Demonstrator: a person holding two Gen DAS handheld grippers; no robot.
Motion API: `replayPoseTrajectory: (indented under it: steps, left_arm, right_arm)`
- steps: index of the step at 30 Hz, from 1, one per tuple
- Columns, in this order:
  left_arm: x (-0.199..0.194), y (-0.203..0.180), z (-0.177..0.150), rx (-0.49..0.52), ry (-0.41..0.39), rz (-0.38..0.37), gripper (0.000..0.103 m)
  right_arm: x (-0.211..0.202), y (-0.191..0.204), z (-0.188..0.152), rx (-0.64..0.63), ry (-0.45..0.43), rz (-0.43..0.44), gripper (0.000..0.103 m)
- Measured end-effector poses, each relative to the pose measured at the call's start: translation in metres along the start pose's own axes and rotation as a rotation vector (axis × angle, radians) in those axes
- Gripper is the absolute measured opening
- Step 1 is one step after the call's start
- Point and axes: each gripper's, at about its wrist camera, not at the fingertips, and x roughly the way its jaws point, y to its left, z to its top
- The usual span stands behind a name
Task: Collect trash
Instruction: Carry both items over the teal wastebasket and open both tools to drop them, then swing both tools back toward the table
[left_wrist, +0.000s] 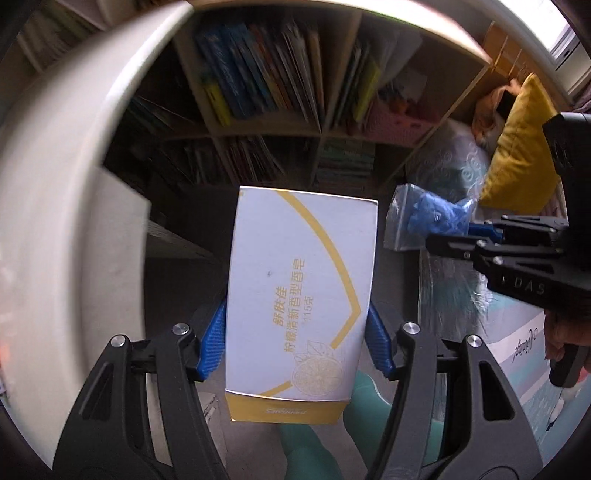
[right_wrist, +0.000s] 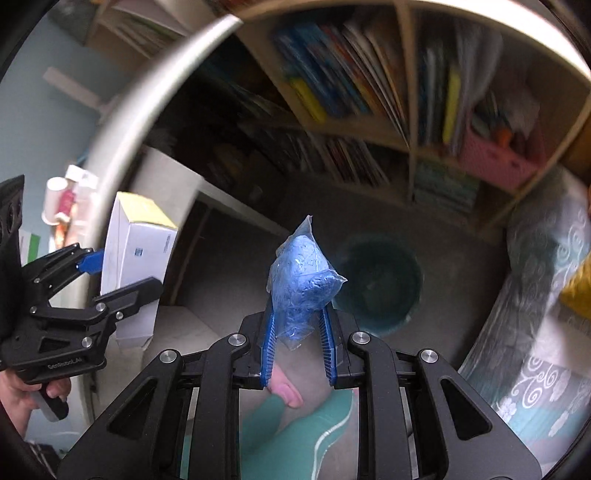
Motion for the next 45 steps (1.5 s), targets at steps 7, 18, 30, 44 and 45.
replayPoseTrajectory:
  steps: [7,18,30,44,45]
  left_arm:
    - [0.093,-0.027,0.026,0.002,0.134,-0.003,0.06]
    - [0.21,-0.051,0.041,0.067,0.302,-0.008,0.068]
    - [0.202,-0.044,0.033,0.062,0.288,0.024,0.085]
    - [0.016,0.021,0.033,-0.13,0.005,0.082,0.091]
    - [0.006,0.028,0.03,-0.146,-0.01,0.089,0.091]
  right_arm:
    - [0.066,-0.068,-0.001,0.078,0.104,0.012,0.022]
    - [0.129,-0.136,-0.003,0.233,0.165,0.069,0.043]
    - [0.113,-0.143,-0.001,0.247,0.115,0.08,0.057]
    - [-0.018,-0.019,0.059,-0.09,-0.09,0.175,0.073]
    - [-0.024,-0.004,0.063,-0.125,-0.097,0.185,0.076]
